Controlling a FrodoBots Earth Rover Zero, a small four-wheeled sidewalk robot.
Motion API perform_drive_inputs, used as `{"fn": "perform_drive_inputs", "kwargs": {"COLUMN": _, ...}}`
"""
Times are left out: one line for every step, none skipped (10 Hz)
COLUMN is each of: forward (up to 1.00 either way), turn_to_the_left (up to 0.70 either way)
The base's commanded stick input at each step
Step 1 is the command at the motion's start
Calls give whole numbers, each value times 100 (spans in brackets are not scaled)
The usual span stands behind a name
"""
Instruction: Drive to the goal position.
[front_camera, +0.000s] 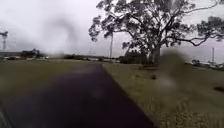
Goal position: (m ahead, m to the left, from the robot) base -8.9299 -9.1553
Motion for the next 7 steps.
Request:
{"fn": "perform_drive_inputs", "kwargs": {"forward": 0, "turn_to_the_left": 0}}
{"fn": "perform_drive_inputs", "kwargs": {"forward": 0, "turn_to_the_left": 0}}
{"fn": "perform_drive_inputs", "kwargs": {"forward": 0, "turn_to_the_left": 0}}
{"fn": "perform_drive_inputs", "kwargs": {"forward": 0, "turn_to_the_left": 0}}
{"fn": "perform_drive_inputs", "kwargs": {"forward": 0, "turn_to_the_left": 0}}
{"fn": "perform_drive_inputs", "kwargs": {"forward": 0, "turn_to_the_left": 0}}
{"fn": "perform_drive_inputs", "kwargs": {"forward": 0, "turn_to_the_left": 0}}
